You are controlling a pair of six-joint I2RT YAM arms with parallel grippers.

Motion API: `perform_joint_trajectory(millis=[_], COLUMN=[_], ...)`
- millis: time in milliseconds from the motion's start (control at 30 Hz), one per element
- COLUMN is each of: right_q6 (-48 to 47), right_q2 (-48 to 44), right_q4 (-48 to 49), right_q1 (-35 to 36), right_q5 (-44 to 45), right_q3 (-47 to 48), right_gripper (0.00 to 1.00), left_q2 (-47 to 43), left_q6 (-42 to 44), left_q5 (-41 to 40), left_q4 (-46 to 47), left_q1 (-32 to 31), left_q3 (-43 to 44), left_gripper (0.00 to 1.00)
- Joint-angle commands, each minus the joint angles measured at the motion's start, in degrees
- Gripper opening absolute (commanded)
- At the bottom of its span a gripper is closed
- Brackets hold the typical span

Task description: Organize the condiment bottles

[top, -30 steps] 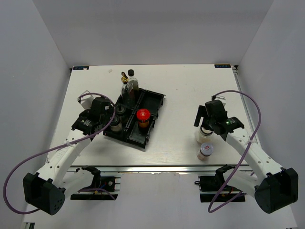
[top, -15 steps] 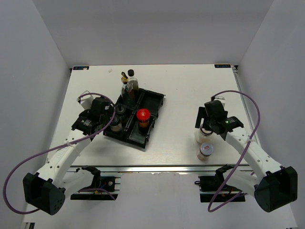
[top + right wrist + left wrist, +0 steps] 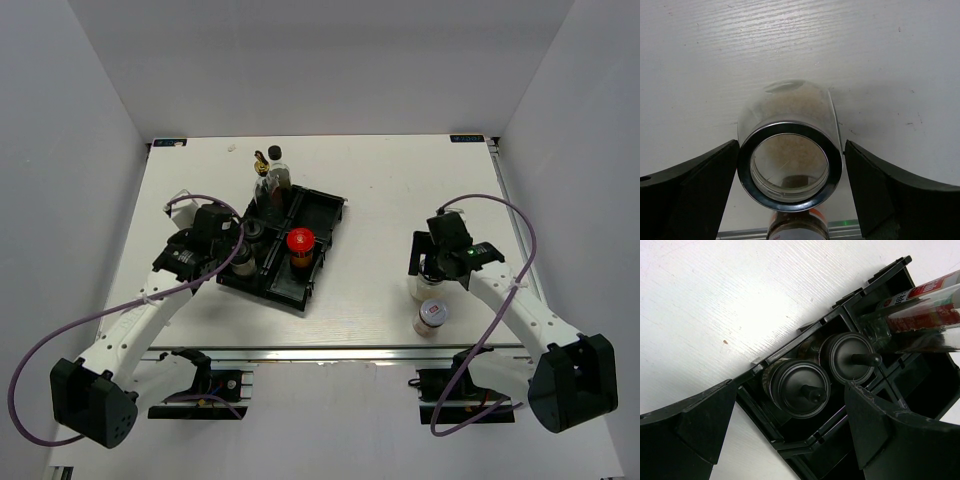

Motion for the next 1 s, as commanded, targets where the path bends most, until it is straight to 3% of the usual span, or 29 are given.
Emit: perform_joint_trajectory(millis=[0, 100, 300, 367, 433, 467, 733, 967], right_q6=[-0.73, -1.08, -1.52, -1.69, -2.13, -2.4, -3.28, 5.5], right_q2=[0.22, -0.39, -0.13, 0.13, 0.22, 0.31, 5.47, 18.75], right_q4=[1.26, 2.05, 2.31, 2.49, 3.18, 3.63, 11.35, 16.55], right_q1=[-0.6, -0.6, -0.6, -0.6, -0.6, -0.69, 2.73, 9.41], right_q5=[-1.76, -2.38, -2.64, -3.6, -5.18, -6.23, -12.4, -8.18], right_q3=[-0.85, -0.68, 0.55, 2.38, 3.27, 5.11, 18.73, 32.88], right_gripper=[0.89, 0.83, 0.43, 0.2, 0.17, 0.11, 0.05, 0.03], left_q2=[-0.24, -0.24, -0.24, -0.24, -0.42, -0.42, -0.77, -1.47], left_q6=[0.53, 0.53, 0.71, 0.71, 0.62, 0.62, 0.71, 0.09], left_q5=[-0.07, -0.07, -0.16, -0.25, -0.34, -0.42, -0.34, -0.34], left_q4=[0.87, 0.95, 0.87, 0.6, 0.6, 0.69, 1.04, 0.86], left_q1=[-0.11, -0.11, -0.11, -0.2, -0.11, -0.11, -0.11, -0.11], left_q3=[0.15, 0.15, 0.06, 0.15, 0.06, -0.03, -0.03, -0.55], left_gripper=[0.98, 0.98, 0.98, 0.98, 0.98, 0.98, 0.98, 0.98])
